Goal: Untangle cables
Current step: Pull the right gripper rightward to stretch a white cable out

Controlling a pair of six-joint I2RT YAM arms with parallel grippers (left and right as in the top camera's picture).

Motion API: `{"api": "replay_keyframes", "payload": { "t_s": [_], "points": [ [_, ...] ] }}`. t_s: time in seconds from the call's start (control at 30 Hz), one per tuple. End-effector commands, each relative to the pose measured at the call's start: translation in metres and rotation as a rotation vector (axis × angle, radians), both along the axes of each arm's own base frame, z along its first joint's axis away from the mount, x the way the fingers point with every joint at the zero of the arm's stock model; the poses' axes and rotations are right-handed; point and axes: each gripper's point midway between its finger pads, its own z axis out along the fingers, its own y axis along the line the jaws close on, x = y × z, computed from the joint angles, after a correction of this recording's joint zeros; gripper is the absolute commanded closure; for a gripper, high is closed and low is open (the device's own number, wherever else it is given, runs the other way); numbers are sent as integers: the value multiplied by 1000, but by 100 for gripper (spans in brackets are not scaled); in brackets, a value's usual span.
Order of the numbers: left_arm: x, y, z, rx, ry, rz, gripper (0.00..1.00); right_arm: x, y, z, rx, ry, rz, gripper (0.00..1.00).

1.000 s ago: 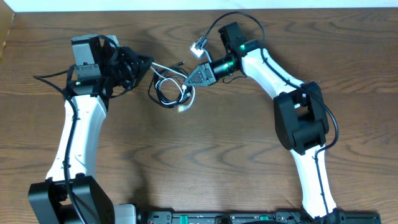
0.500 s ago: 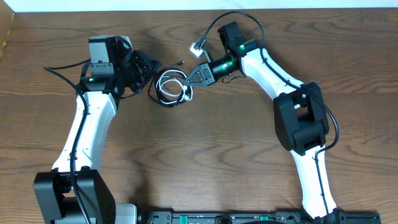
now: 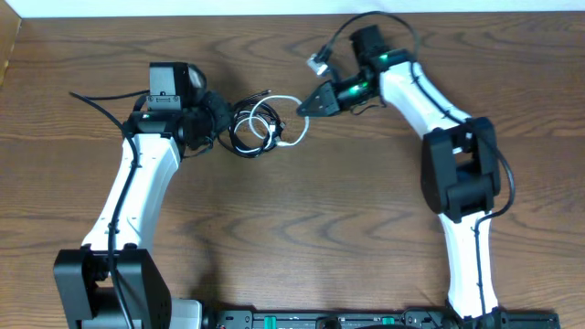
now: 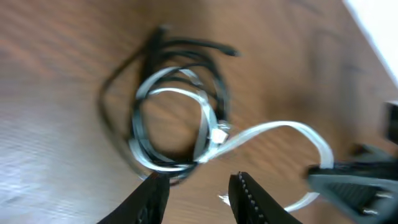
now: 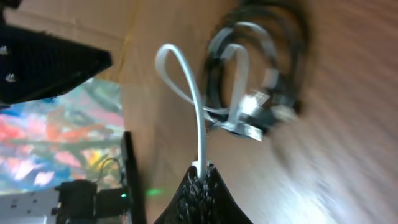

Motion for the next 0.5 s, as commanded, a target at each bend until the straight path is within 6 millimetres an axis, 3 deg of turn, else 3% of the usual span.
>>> {"api": "replay_keyframes", "payload": {
  "t_s": [0.0,0.17,0.3,0.47],
  "points": [
    [-2,18,-23,96,60,34,64,15,-25,2,-124,-47,-78,99],
    [-6,10,-60,58,163,9,64,26,-54,-25,-325,-21,-182,99],
    [-10,-9,-84,-46,233,-43,64,30,-61,-32,-388,-35,-205,99],
    [-7,-15,-100,-89,263,-32,65,28,-58,-37,-424,-50,-200,99]
  ]
}}
